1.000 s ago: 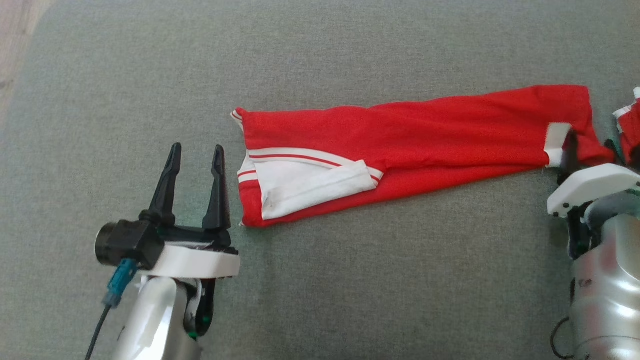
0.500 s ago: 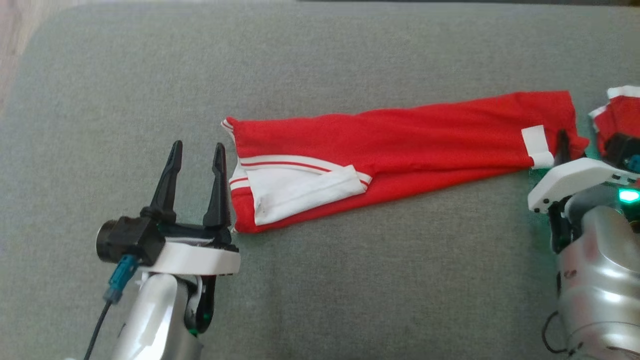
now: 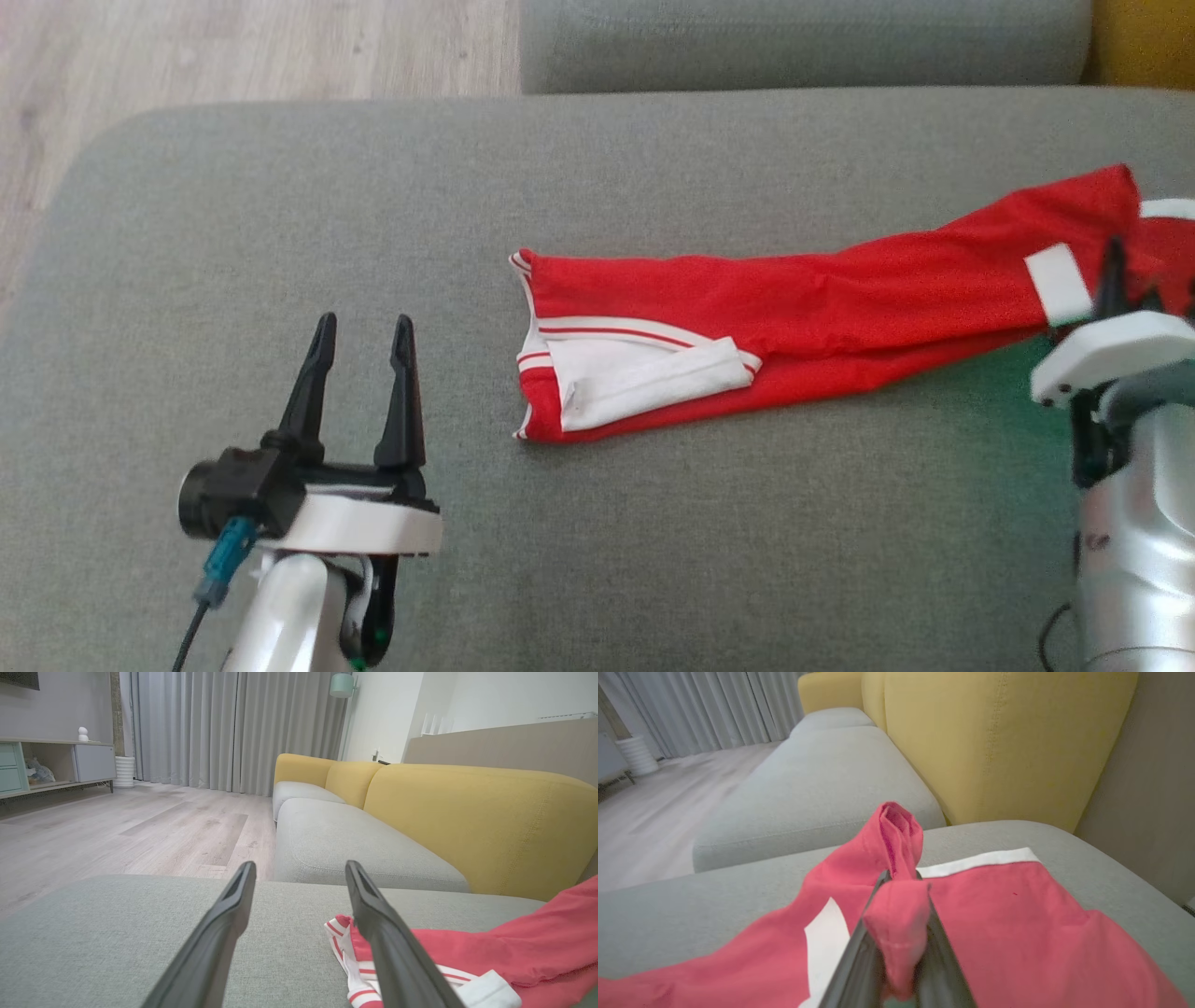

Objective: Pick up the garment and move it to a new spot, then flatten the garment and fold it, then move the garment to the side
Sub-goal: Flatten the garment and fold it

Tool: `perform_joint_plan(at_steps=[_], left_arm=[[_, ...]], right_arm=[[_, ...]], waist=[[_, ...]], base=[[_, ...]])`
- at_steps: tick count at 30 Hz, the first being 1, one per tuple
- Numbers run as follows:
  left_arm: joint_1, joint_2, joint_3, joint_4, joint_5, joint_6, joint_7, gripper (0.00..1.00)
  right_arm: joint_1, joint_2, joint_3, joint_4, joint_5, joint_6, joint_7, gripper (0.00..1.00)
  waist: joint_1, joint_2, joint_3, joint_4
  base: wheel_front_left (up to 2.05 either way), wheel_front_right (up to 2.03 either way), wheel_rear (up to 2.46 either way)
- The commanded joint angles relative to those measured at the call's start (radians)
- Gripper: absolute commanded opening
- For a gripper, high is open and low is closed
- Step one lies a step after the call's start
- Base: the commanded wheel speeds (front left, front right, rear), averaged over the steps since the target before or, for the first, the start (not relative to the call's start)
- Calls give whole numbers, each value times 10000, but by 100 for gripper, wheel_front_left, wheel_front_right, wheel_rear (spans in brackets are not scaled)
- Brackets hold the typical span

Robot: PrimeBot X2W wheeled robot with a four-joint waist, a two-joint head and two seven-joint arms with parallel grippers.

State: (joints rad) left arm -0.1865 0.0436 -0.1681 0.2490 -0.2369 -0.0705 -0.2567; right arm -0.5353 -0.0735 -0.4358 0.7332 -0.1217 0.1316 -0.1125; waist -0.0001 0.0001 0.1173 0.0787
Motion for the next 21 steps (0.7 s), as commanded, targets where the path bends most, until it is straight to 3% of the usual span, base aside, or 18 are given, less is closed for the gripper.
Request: perform_joint_plan(at_steps=[1,6,14,21], left_arm=[[-101,67,362,-351,57,52,-51,100],[11,67,331,-390,70,39,-51,100],[62,66,246,-396,124,13,-51,100],[-52,66,135,-367,114,5,-51,100]], right_arm=[[-127,115,621,-609,254,-9,84,0],[23,221,1809,-1009,1166,-9,343,0],[268,230,5811,-1184,4443,-9,427,0],[163,232,7917,-888,5478,-9,305,0]], waist=[[1,-1,-219,-29],[1,-1,-442,102],[1,-1,-633,650],[1,-1,-461,1315]], base=[[0,0,0],[0,0,0],[0,0,0],[0,0,0]])
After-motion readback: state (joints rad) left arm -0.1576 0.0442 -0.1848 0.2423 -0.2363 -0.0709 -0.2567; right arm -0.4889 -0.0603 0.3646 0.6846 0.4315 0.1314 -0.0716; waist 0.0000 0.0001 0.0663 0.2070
